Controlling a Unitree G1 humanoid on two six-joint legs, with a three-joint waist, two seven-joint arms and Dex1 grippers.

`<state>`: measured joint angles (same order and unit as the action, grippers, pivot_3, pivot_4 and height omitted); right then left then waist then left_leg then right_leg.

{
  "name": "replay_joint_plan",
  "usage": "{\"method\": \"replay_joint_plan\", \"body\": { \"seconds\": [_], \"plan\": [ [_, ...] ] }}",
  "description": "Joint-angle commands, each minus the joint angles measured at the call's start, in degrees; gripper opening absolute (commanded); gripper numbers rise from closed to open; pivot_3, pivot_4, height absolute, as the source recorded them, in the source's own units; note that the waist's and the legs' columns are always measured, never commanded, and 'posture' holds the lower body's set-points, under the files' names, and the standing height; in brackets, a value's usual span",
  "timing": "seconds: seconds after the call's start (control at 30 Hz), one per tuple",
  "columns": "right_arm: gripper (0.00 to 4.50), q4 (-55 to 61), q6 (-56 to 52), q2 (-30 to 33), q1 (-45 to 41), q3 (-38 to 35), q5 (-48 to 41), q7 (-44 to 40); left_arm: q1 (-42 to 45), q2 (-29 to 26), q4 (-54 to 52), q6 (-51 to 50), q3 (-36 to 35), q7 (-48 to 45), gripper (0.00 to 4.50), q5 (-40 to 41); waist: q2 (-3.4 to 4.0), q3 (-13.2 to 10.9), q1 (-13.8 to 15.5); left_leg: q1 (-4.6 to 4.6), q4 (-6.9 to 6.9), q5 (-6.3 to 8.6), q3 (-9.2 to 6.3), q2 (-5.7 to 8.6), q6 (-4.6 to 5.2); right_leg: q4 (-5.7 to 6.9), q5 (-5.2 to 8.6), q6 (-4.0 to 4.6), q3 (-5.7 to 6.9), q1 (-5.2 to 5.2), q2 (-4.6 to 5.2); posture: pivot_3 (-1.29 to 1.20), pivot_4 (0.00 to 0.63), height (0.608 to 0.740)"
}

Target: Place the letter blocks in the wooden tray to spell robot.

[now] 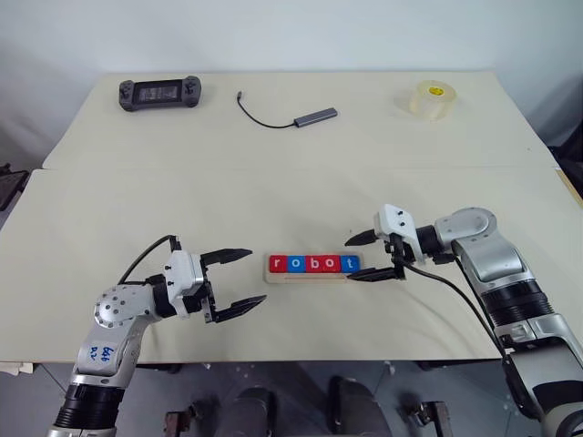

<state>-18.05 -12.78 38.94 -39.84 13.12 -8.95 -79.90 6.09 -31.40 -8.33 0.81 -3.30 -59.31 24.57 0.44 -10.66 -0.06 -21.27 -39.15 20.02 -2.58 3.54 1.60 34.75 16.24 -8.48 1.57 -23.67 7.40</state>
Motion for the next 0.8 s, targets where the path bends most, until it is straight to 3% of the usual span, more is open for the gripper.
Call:
{"method": "replay_joint_plan", "body": {
  "seconds": [0.03, 0.07, 0.17, 0.23, 0.37, 0.57, 0.7, 0.8],
  "plan": [
    [4.22, 2.83, -1.44, 2.65, -0.25, -3.03, -1.27, 0.02, -0.39, -0.40, -1.80, 0.13, -0.59, 0.37, 4.50, 0.52, 0.00, 0.00, -0.01, 0.00, 0.00, 0.00, 0.00, -0.01, 0.00, 0.00, 0.00, 0.00, 0.00, 0.00, -0.01, 0.00, 0.150, 0.740],
    [4.22, 3.07, -1.69, 3.09, -0.13, -3.40, -1.55, 0.11, -0.35, -0.35, -1.74, 0.18, -0.55, 0.38, 4.50, 0.45, 0.00, 0.00, -0.02, 0.00, 0.00, 0.00, 0.00, -0.01, 0.00, 0.00, 0.00, 0.00, 0.00, 0.00, -0.01, 0.00, 0.150, 0.740],
    [3.63, 4.55, -2.12, 4.29, 1.23, -4.94, -2.31, 0.99, -0.23, -0.15, -1.45, 0.48, -0.46, 0.36, 4.50, 0.30, 0.00, 0.00, -0.02, 0.00, 0.00, 0.00, 0.00, -0.02, 0.00, -0.01, 0.00, 0.00, 0.00, 0.00, -0.01, 0.00, 0.150, 0.740],
    [2.96, 6.39, -2.48, 5.38, 2.80, -6.06, -3.15, 0.81, -0.23, -0.12, -1.23, 0.68, -0.53, 0.31, 4.50, 0.27, 0.00, 0.00, 0.03, 0.00, 0.01, 0.00, 0.00, -0.02, 0.00, -0.01, 0.00, 0.00, 0.00, 0.00, -0.01, 0.00, 0.150, 0.740],
    [2.96, 11.22, -0.43, 6.01, 8.46, -12.74, -6.21, 4.44, -1.19, -0.80, -0.46, 1.25, -1.61, 0.16, 4.50, 0.12, 0.00, 0.00, 0.12, -0.02, 0.01, 0.00, 0.00, 0.00, 0.00, -0.02, 0.00, 0.00, 0.00, 0.00, 0.01, 0.00, 0.150, 0.740],
    [4.49, 18.37, 0.08, 9.02, 18.74, -19.00, -8.48, 6.54, -2.34, -3.28, 1.11, 1.38, -4.20, -1.15, 4.50, 1.01, 0.00, 0.00, 0.18, -0.01, 0.01, 0.00, 0.01, -0.02, 0.00, -0.01, 0.00, 0.00, -0.01, 0.01, 0.00, 0.00, 0.150, 0.740],
    [4.49, 18.87, -2.32, 8.67, 19.68, -17.78, -8.38, 8.42, -0.76, -4.34, 2.81, 1.23, -4.48, -2.30, 4.50, 1.25, 0.00, 0.00, 0.06, 0.03, 0.01, 0.00, 0.06, -0.02, 0.01, -0.01, 0.00, 0.00, -0.06, 0.02, 0.00, 0.00, 0.150, 0.740],
    [3.93, 18.22, -4.78, 8.28, 18.17, -14.82, -7.21, 9.01, 0.88, -4.05, 3.49, 0.83, -4.00, -2.45, 4.50, 0.95, 0.00, 0.00, -0.06, 0.08, -0.01, -0.01, 0.10, -0.03, 0.01, 0.00, 0.00, 0.00, -0.12, 0.02, -0.01, 0.00, 0.150, 0.740]
  ]
}}
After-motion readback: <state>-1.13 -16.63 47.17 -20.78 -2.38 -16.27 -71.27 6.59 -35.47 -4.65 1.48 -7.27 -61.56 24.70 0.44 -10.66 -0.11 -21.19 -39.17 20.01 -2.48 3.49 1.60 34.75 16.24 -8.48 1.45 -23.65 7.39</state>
